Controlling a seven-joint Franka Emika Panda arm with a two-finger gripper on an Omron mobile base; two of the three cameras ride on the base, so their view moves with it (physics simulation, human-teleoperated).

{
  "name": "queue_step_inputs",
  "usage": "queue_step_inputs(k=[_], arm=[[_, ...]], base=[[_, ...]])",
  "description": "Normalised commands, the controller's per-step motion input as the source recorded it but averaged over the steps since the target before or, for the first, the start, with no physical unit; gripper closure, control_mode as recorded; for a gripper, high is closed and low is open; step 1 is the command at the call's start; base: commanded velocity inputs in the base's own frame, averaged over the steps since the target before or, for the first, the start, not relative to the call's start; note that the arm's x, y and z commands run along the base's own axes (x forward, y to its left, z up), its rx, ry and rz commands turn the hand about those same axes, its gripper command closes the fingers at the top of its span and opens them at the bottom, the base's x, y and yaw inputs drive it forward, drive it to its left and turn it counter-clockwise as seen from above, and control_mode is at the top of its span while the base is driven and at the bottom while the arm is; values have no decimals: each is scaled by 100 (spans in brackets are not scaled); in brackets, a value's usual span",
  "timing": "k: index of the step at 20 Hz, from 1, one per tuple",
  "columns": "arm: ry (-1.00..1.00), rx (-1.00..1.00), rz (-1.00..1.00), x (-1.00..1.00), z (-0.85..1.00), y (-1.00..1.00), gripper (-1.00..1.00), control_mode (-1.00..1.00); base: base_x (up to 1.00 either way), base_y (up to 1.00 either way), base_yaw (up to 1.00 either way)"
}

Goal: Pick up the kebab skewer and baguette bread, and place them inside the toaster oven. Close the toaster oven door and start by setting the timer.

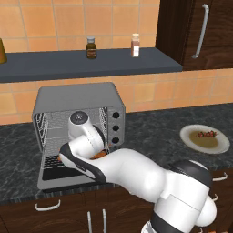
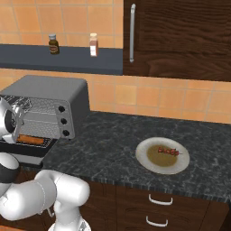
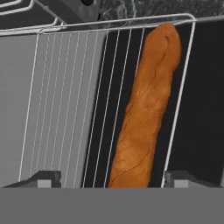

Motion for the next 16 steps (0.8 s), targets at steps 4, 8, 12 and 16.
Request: queue_step_inputs(k=[4, 8, 12, 16], arm=[[0, 0, 2, -2, 6, 0, -100, -100], [0, 1, 2, -6, 39, 0, -100, -100], [0, 1, 9, -74, 46, -16, -100, -100], [0, 0, 1, -63, 50, -81, -100, -100]], base=[[0, 0, 0], [0, 0, 0], [0, 0, 0], [0, 0, 0]])
